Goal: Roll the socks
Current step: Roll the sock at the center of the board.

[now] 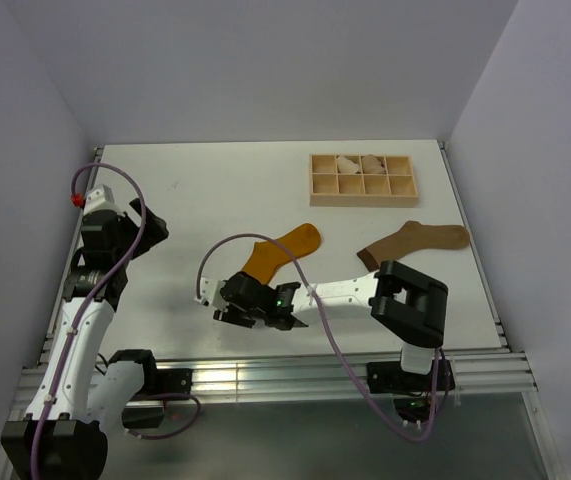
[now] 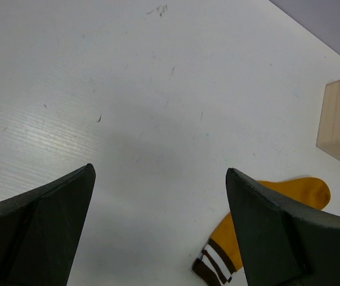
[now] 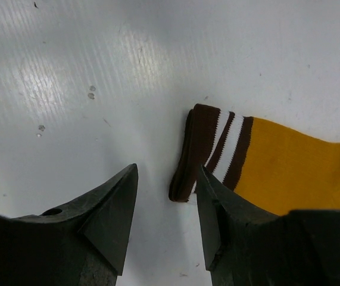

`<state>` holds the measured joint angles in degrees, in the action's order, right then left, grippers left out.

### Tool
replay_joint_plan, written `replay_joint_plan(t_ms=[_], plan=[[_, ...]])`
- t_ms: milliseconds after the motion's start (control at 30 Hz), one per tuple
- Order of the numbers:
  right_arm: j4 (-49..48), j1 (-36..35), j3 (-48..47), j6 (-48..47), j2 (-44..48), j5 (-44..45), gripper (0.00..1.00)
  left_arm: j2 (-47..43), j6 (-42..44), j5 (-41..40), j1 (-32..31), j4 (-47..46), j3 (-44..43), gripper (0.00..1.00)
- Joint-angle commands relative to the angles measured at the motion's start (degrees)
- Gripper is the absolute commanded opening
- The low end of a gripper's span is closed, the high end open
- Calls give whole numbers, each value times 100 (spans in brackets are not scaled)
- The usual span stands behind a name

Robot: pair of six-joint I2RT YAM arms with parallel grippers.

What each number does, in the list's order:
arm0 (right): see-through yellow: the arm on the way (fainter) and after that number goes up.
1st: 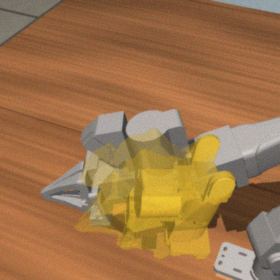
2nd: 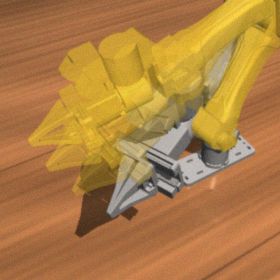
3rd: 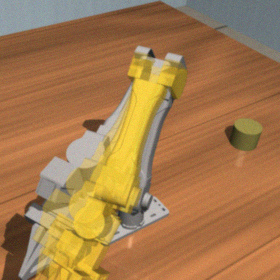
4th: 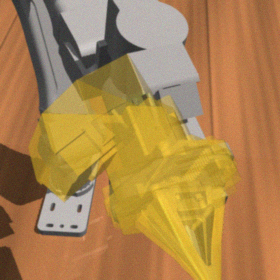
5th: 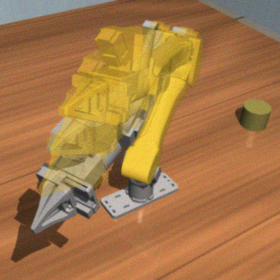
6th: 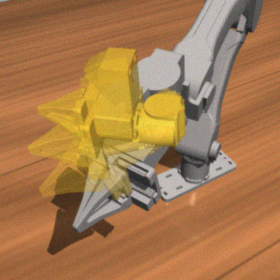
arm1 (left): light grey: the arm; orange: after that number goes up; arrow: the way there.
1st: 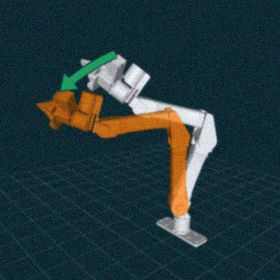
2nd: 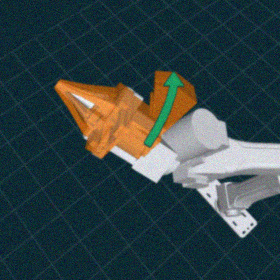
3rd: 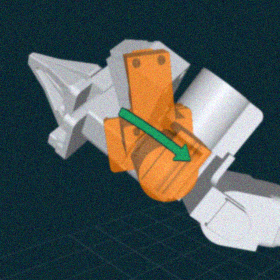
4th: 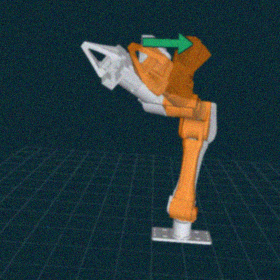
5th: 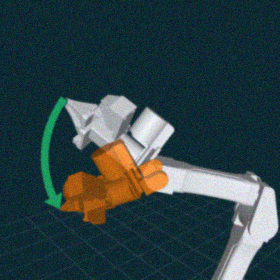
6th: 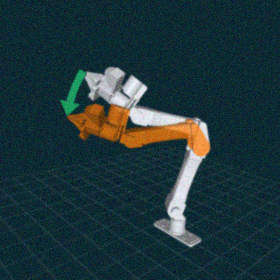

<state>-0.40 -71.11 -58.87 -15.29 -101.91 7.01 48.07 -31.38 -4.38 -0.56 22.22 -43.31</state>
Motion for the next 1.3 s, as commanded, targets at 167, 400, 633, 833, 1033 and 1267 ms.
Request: replay_joint_plan(t_ms=[167, 400, 633, 833, 1033, 1267], plan=[[-267, -26, -55, -106, -180, 327, 51, -123, -79, -10, 29, 2, -72, 98], [-267, -17, -116, -132, -382, 495, 50, -114, -79, 8, 38, 2, -64, 98], [-4, -17, -265, -141, -593, 389, 50, -140, -62, 8, 38, 2, -64, 97], [602, 27, -581, -150, -901, 144, 48, -132, -44, -10, 38, 11, -72, 98], [691, 194, -529, 96, -927, 99, 45, -114, -44, 43, 38, 11, -72, 97], [647, 317, -485, 623, -910, 495, 39, -53, -35, 87, 38, 11, -81, 97]])
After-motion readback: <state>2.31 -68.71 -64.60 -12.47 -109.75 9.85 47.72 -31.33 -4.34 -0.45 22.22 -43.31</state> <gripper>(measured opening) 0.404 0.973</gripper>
